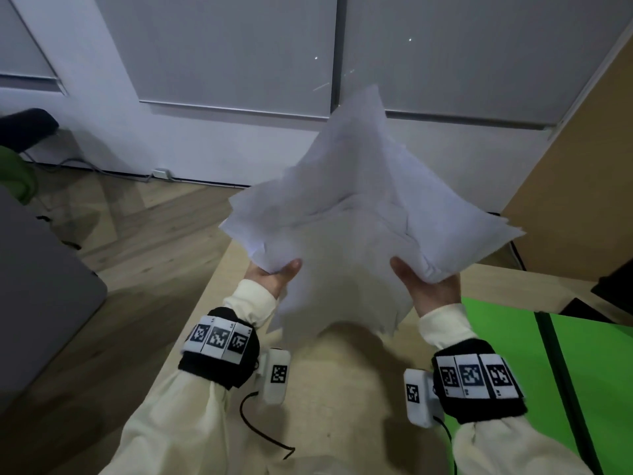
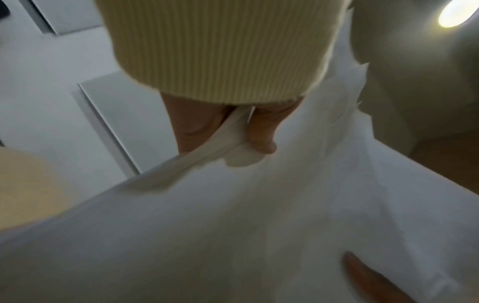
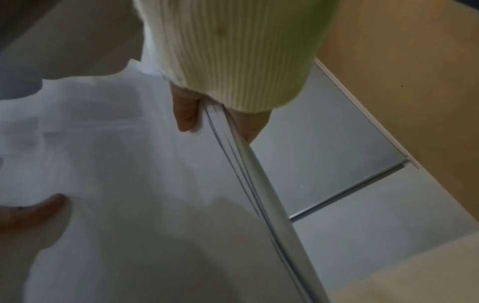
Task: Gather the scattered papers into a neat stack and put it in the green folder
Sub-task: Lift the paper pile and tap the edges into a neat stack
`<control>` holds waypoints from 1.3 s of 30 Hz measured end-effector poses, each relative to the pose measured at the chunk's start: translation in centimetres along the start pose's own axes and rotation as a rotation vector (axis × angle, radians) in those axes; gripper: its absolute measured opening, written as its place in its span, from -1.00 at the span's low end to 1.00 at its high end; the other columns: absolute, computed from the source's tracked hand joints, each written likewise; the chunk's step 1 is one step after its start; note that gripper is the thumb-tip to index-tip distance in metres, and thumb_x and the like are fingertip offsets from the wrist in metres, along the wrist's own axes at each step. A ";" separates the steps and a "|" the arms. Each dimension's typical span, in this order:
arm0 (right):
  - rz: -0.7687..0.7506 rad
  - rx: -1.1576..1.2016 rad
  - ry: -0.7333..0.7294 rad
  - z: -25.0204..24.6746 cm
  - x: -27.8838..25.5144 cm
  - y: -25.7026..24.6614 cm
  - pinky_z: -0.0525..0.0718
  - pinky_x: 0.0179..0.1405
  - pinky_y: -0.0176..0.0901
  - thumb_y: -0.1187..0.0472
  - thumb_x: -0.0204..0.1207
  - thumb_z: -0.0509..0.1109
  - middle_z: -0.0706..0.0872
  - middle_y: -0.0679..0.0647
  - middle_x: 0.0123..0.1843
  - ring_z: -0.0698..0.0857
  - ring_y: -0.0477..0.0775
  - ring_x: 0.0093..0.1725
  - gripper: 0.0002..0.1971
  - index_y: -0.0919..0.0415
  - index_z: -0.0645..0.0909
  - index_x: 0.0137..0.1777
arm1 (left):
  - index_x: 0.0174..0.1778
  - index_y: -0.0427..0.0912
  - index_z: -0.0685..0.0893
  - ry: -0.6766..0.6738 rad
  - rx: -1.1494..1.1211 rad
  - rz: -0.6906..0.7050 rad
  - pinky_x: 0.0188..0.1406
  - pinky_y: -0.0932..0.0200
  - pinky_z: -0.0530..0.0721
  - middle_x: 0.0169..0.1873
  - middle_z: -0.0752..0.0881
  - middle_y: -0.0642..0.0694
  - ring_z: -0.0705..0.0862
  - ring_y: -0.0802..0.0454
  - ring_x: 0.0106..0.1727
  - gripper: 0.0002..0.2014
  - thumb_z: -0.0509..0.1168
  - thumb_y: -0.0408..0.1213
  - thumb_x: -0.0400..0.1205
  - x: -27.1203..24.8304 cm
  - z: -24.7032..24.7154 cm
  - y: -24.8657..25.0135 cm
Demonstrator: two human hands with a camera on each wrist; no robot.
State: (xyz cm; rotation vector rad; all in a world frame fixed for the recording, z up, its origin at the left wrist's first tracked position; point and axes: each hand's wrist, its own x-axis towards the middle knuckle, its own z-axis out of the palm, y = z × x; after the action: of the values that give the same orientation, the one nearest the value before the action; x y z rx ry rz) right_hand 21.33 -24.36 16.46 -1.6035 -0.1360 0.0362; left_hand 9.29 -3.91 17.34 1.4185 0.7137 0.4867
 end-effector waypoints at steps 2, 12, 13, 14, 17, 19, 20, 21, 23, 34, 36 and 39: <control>-0.090 0.107 -0.038 -0.2 -0.2 -1.4 0.61 -0.09 -0.66 0.62 0.21 0.55 0.80 -0.42 -0.24 0.74 -0.48 -0.18 -0.47 -0.01 0.58 -0.04 | 0.24 -0.59 0.56 -0.017 0.043 0.034 -0.38 0.46 0.67 -0.10 0.70 -0.41 0.65 -0.20 -0.13 -0.61 0.36 -0.45 0.54 -0.7 0.3 0.8; 0.102 -0.159 -0.258 -3.2 -1.6 1.1 0.59 0.18 -0.23 0.34 0.20 0.65 0.76 0.13 0.12 0.74 -0.10 0.01 -0.53 0.20 0.68 0.15 | 0.14 -0.09 0.71 -0.182 0.147 -0.071 0.01 0.40 0.62 -0.09 0.80 0.16 0.76 0.24 0.03 -0.30 0.66 -0.05 0.05 0.9 -3.7 -2.5; 0.094 -0.158 -0.283 -3.2 -1.3 0.7 0.60 0.07 -0.40 0.40 0.21 0.64 0.75 0.14 0.10 0.74 -0.27 -0.09 -0.54 0.18 0.66 0.13 | 0.12 -0.03 0.72 -0.204 0.184 -0.076 -0.02 0.49 0.62 -0.12 0.81 0.20 0.76 0.34 0.00 -0.27 0.65 0.03 -0.01 1.1 -3.9 -2.3; 0.073 -0.167 -0.308 -3.2 -1.0 0.2 0.60 -0.06 -0.57 0.45 0.21 0.62 0.74 0.14 0.09 0.72 -0.42 -0.18 -0.53 0.18 0.64 0.12 | 0.06 0.01 0.73 -0.211 0.218 -0.079 -0.05 0.55 0.61 -0.16 0.81 0.24 0.75 0.40 -0.04 -0.34 0.64 0.04 0.01 1.3 -3.9 -2.0; 0.017 -0.156 -0.277 -3.3 0.2 -0.6 0.57 0.01 -0.41 0.32 0.14 0.68 0.70 0.19 0.15 0.70 -0.22 -0.05 -0.45 0.20 0.61 0.15 | -0.10 0.00 0.68 -0.146 0.224 -0.061 0.09 0.31 0.61 -0.26 0.76 0.23 0.75 0.22 -0.10 -0.71 0.57 -0.30 0.33 2.1 -3.7 -1.7; -0.003 -0.099 -0.245 -3.6 0.7 -1.0 0.54 0.11 -0.20 -0.18 -0.16 0.71 0.73 0.17 0.09 0.65 -0.06 0.03 -0.17 0.20 0.60 0.12 | -0.12 -0.05 0.67 -0.151 0.207 -0.085 0.15 0.15 0.58 -0.39 0.79 0.24 0.77 0.28 -0.22 -0.79 0.47 -0.43 0.45 2.1 -3.7 -1.6; -0.031 -0.111 -0.238 -3.7 0.7 -0.9 0.57 0.12 -0.21 -0.32 -0.30 0.66 0.77 0.07 0.02 0.68 -0.08 0.02 -0.04 0.21 0.61 0.12 | -0.13 -0.01 0.67 -0.186 0.223 -0.079 0.11 0.16 0.59 -0.42 0.80 0.25 0.75 0.36 -0.27 -0.79 0.49 -0.39 0.43 2.0 -3.7 -1.5; -0.033 -0.087 -0.246 -3.7 0.8 -0.9 0.62 0.10 -0.31 -0.29 -0.30 0.67 0.80 -0.11 -0.05 0.73 -0.17 -0.02 -0.08 0.17 0.66 0.11 | -0.12 0.03 0.67 -0.212 0.242 -0.063 0.03 0.23 0.61 -0.37 0.80 0.24 0.74 0.40 -0.26 -0.73 0.55 -0.29 0.35 1.9 -3.7 -1.4; -0.018 -0.026 -0.333 -3.4 0.9 -0.9 0.64 -0.09 -0.58 0.17 -0.03 0.74 0.82 -0.39 -0.24 0.73 -0.46 -0.16 -0.57 -0.06 0.79 -0.10 | -0.08 0.05 0.65 -0.218 0.268 -0.040 -0.18 0.48 0.64 -0.19 0.76 0.17 0.69 0.39 -0.18 -0.52 0.59 -0.11 0.10 2.0 -3.2 -1.3; 0.121 -0.110 -0.149 -0.1 -0.1 0.0 0.62 0.26 -0.05 0.23 0.32 0.59 0.66 -0.02 0.04 0.75 -0.23 0.02 -0.53 0.22 0.58 0.22 | 0.31 -0.28 0.54 -0.100 0.283 -0.123 0.07 0.32 0.44 0.07 0.59 -0.12 0.61 -0.05 0.24 -0.49 0.49 -0.40 0.43 0.0 0.9 -0.2; 0.058 0.057 0.060 1.5 -0.4 -1.2 0.71 -0.12 -0.31 0.30 0.30 0.59 0.68 -0.05 -0.20 0.65 -0.53 -0.45 -0.75 0.29 0.65 -0.06 | 0.39 -0.33 0.50 -0.005 0.245 -0.088 -0.07 0.49 0.37 0.14 0.63 -0.20 0.61 -0.02 0.21 -0.41 0.49 -0.28 0.45 -0.7 2.3 0.1; 0.013 0.197 0.196 1.6 -0.4 -2.4 0.55 -0.46 -0.67 0.31 0.26 0.62 0.66 -0.06 -0.25 0.64 -0.40 -0.38 -0.68 0.30 0.60 -0.04 | 0.40 -0.22 0.51 0.106 0.161 -0.034 0.01 0.45 0.42 0.26 0.66 -0.20 0.61 0.01 0.24 -0.40 0.45 -0.10 0.46 -1.2 3.7 0.8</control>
State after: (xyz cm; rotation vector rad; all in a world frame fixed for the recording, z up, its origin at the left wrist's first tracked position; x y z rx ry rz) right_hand 20.62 -22.73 18.73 -1.4030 0.0298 -0.0946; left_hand 11.08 -7.28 18.34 1.5368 0.8767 0.4895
